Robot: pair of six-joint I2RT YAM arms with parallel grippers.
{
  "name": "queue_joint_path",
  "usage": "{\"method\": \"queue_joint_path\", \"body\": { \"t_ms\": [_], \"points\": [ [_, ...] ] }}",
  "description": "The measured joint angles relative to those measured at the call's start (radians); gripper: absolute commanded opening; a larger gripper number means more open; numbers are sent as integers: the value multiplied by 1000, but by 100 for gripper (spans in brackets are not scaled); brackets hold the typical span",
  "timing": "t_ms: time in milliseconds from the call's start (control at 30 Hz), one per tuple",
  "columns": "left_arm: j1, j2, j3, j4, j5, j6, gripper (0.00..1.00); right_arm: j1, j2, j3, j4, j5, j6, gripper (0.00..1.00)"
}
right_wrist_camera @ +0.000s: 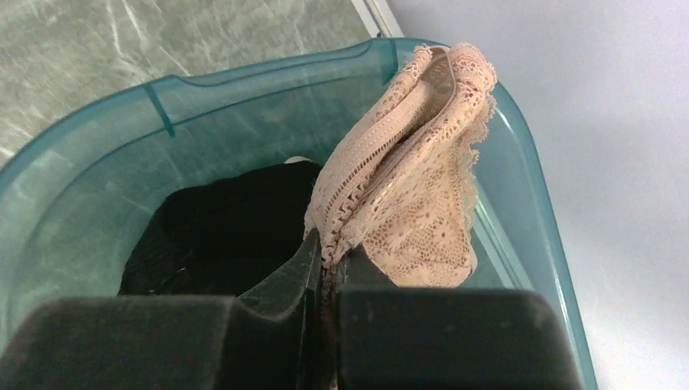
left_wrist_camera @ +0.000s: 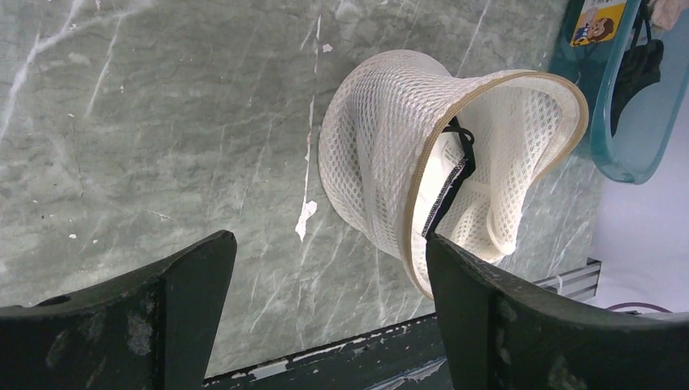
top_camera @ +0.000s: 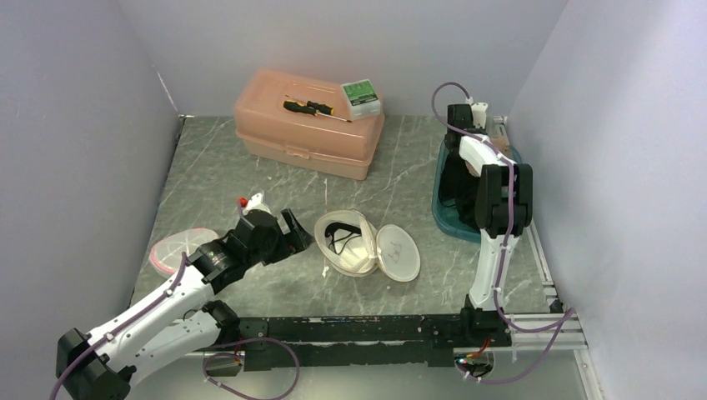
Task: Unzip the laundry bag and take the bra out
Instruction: Place the bra in the bin.
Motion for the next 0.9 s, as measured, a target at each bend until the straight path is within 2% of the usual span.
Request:
{"method": "queue_joint_path", "body": {
  "t_ms": [67, 100, 167, 233, 333, 667, 900],
  "points": [
    [0, 5, 0, 8, 3, 0, 92, -10, 3, 0, -19, -26, 8, 1],
    [0, 6, 0, 11, 5, 1, 91, -15, 3, 0, -26, -38, 13, 6],
    [0, 6, 0, 14, 9, 0, 91, -19, 3, 0, -30, -57, 19, 20],
    [0, 6, 0, 19, 13, 0, 91, -19, 3, 0, -36, -74, 28, 40],
    [0, 12, 0, 26, 18, 0, 92, -19, 3, 0, -49, -93, 42, 55],
    [0, 8, -6, 26, 18, -1, 92, -16, -5, 0, -74, -131, 61, 72],
    [0, -11, -6, 25, 18, -3, 92, -15, -116, 0, -84, -168, 94, 75]
  ]
}}
